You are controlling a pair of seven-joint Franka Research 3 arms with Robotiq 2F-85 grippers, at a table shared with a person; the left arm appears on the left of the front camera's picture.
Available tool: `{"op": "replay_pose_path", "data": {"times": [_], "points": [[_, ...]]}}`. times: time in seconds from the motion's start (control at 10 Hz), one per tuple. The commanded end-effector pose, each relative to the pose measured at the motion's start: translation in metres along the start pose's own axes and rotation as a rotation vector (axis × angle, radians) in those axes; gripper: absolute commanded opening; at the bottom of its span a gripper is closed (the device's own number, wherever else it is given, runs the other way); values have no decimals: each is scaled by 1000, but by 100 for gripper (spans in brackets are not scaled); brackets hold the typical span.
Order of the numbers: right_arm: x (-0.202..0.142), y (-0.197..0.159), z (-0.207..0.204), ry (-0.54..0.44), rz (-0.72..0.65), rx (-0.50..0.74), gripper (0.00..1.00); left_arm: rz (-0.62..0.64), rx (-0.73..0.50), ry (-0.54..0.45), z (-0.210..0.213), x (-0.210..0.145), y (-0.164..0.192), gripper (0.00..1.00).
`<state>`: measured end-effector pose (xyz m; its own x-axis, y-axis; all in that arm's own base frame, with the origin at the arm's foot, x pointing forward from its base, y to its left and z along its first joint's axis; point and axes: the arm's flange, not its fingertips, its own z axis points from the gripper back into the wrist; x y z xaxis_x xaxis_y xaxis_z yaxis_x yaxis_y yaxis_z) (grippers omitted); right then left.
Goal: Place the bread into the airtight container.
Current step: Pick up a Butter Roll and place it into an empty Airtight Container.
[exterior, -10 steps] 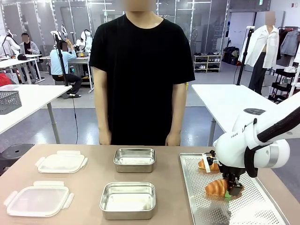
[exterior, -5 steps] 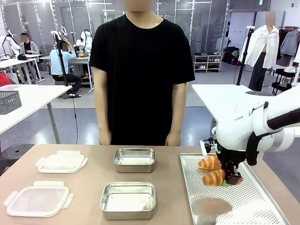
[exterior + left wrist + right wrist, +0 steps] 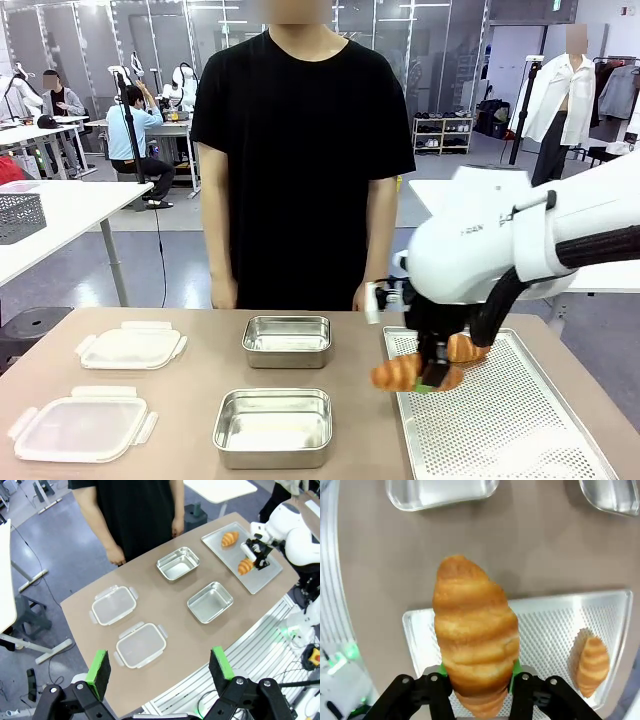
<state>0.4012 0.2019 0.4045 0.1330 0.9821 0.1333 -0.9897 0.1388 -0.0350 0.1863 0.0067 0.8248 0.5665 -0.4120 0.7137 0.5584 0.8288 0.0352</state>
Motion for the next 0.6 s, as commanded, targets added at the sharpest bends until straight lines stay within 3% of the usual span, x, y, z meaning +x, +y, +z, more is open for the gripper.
{"op": "replay_pose_path", "data": {"times": [0.0, 0.3, 0.5], "points": [[44, 8, -2, 19, -3, -14, 47, -4, 2, 1, 2, 2, 0, 100], [126, 23, -20, -15, 5, 7, 47, -4, 2, 1, 2, 2, 0, 100], [159, 35, -34, 4, 26, 39, 47, -4, 2, 1, 2, 2, 0, 100]]}}
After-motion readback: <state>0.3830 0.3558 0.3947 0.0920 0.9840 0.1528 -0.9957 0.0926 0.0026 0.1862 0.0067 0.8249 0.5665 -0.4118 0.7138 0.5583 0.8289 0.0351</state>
